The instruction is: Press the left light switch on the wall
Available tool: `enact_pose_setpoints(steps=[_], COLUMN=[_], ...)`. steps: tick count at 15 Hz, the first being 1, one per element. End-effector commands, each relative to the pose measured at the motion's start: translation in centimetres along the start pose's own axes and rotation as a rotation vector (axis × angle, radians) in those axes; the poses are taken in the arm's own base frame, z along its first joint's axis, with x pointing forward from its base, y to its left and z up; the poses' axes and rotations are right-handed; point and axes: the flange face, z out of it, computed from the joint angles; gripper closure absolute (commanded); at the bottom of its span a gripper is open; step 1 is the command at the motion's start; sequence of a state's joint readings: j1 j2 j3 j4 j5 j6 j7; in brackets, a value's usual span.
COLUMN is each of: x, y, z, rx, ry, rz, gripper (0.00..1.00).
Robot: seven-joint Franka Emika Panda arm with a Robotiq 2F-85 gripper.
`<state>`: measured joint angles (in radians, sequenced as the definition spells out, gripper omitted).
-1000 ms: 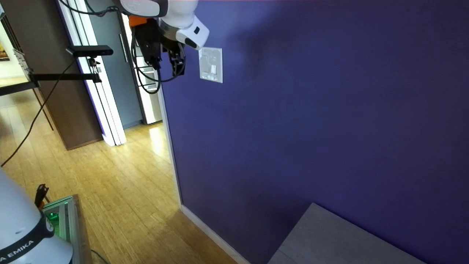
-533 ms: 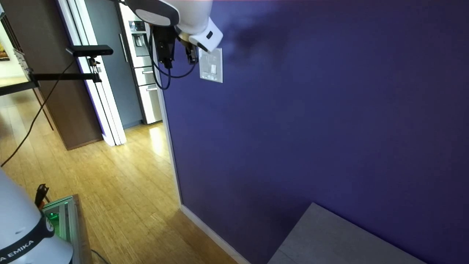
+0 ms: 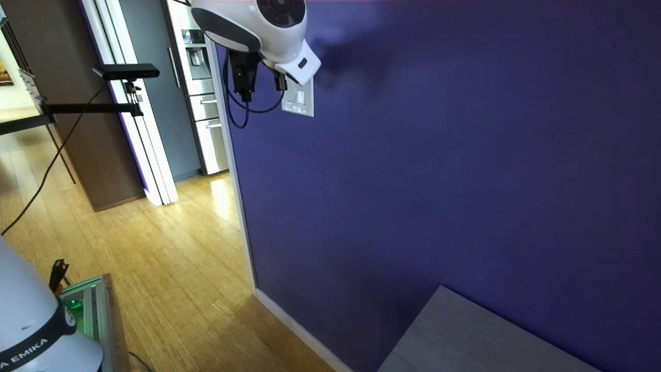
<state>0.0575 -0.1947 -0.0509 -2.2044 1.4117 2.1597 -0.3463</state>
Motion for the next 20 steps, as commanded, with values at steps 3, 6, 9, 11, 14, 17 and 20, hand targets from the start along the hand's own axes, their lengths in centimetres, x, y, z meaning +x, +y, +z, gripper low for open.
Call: enact_pose_setpoints(steps=[3, 6, 9, 11, 14, 17, 20], x=[1.4, 1.8, 2.0, 2.1, 2.3, 2.3, 2.4], y=[0.9, 1.6, 1.9, 2.0, 2.2, 2.4, 2.6], z=[0.5, 0.4, 0.5, 0.7, 0.8, 1.0, 1.2], rx=[0.027, 0.030, 0.036, 0.053, 0.076, 0.089, 0.094], ry=[0.034, 0.041, 0.046, 0.047, 0.051, 0.046, 0.034], rz=[-0.002, -0.005, -0.007, 0.001, 0.014, 0.027, 0.040], gripper=[0.93, 0.93, 0.93, 0.95, 0.95, 0.95, 0.95])
